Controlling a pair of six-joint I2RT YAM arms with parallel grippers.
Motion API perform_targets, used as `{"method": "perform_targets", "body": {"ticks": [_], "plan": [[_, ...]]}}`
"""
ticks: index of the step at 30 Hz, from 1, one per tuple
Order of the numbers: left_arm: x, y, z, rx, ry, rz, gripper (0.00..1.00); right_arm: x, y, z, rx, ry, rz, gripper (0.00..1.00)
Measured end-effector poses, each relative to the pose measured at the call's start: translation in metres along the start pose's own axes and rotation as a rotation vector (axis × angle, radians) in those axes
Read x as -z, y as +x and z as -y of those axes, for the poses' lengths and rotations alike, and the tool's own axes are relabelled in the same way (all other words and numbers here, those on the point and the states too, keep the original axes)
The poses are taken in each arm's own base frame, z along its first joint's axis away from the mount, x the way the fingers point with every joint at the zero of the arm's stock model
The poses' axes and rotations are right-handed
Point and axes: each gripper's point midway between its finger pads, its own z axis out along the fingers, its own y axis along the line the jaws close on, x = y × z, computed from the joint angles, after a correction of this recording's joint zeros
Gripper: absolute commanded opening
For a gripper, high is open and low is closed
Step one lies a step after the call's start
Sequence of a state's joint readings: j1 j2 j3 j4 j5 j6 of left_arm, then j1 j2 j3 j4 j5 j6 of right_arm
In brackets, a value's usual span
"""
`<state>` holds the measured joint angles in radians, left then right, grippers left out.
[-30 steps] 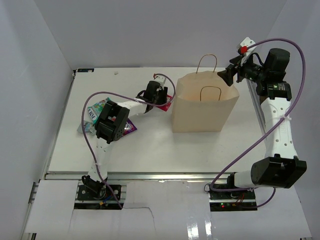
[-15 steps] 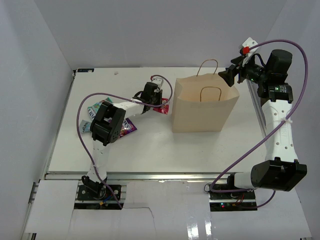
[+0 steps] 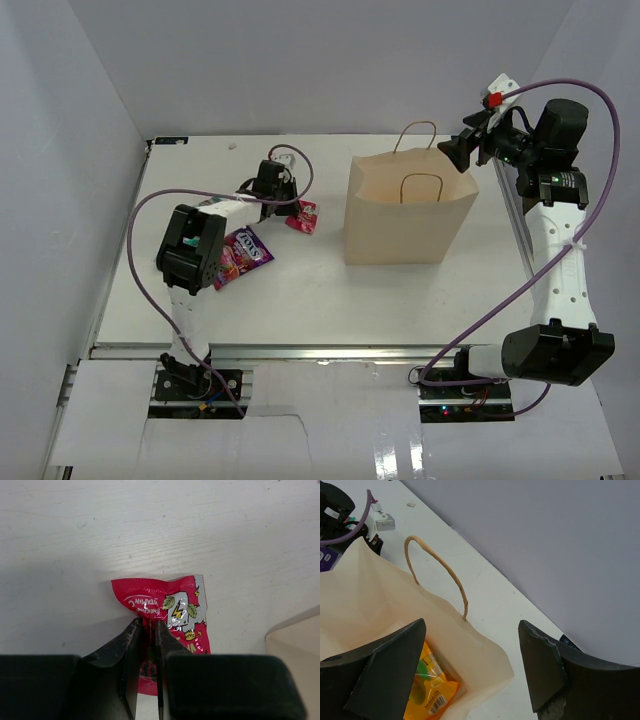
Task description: Place the snacks into the paper bag
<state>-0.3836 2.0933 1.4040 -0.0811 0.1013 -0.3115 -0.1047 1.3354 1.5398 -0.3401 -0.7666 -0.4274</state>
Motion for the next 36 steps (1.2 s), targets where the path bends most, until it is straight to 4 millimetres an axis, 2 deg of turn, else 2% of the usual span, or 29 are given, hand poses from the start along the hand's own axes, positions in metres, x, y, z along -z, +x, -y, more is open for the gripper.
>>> {"method": "perform_targets", "body": {"ticks": [3,6,10,17,21,24,27,30,36], "plan": [[0.017,-0.007,-0.004,0.052,0.024,0.017,0.0,0.001,-0.002,-0.001,0.003,0.002,0.004,0.8],[0.038,-0.026,-0.002,0.094,0.065,0.071,0.0,0.001,-0.002,-0.001,0.003,0.002,0.004,0.8],[0.082,-0.079,0.012,0.124,0.151,0.228,0.0,0.001,-0.002,0.0,0.003,0.002,0.004,0.8],[0.172,-0.166,0.064,0.09,0.349,0.505,0.0,0.001,-0.001,-0.001,0.001,0.002,0.002,0.8],[0.21,-0.201,0.103,0.041,0.489,0.603,0.0,0.001,0.004,-0.002,-0.007,0.0,-0.006,0.8],[0.231,-0.206,0.144,-0.015,0.606,0.622,0.0,0.001,0.007,-0.003,-0.012,0.001,-0.01,0.8],[0.249,-0.199,0.192,-0.083,0.726,0.614,0.0,0.002,0.008,-0.002,-0.013,0.005,-0.013,0.8],[0.263,-0.191,0.23,-0.139,0.822,0.607,0.0,0.003,0.007,-0.002,-0.01,0.008,-0.011,0.8],[0.271,-0.186,0.268,-0.184,0.896,0.61,0.0,0.005,0.01,-0.005,-0.014,0.007,-0.014,0.8]]}}
